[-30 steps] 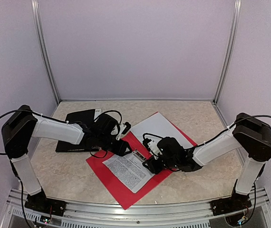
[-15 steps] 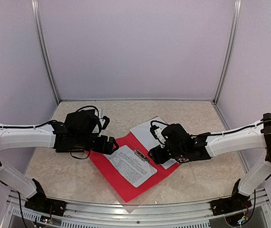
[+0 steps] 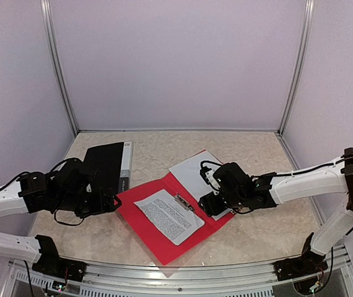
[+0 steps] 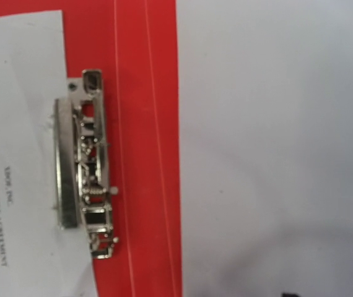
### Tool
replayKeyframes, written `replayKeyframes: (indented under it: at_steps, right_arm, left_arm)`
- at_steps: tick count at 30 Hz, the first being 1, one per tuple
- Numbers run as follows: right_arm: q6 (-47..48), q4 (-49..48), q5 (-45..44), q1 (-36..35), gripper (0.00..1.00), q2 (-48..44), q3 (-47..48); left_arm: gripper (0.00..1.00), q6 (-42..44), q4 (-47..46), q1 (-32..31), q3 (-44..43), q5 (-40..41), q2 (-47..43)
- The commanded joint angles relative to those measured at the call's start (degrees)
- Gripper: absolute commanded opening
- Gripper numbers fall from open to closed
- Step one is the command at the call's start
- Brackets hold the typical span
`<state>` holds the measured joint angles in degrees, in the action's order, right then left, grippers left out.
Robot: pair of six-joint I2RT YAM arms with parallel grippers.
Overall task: Put the files into the folder
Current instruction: Pick up the folder with files at the center of the board.
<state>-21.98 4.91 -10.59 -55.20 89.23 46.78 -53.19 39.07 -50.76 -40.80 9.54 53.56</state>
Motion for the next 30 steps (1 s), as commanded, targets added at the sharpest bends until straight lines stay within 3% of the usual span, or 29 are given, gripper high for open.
replayKeyframes:
  at_steps: [1, 17, 26, 30]
  right_arm:
    - [0.8, 0.2, 1.4, 0.3, 0.70, -0.8, -0.3]
    - [-0.6, -3.3, 3.5, 0.1, 0.70, 0.9, -2.5]
    - [0.0, -3.9, 4.1, 0.1, 0.70, 2.6, -2.2]
    - [0.0, -3.9, 4.4, 0.0, 0.70, 3.2, -2.2]
  left_arm:
    - [0.89, -5.1, 4.7, 1.3, 2.3, 0.4, 1.8]
    - [0.87, -2.7, -22.8, 6.0, 7.6, -8.5, 16.5]
    - [0.75, -2.4, -32.8, 6.7, 6.3, -12.6, 21.5]
    - [0.70, -2.4, -33.1, 6.7, 4.3, -13.7, 22.1]
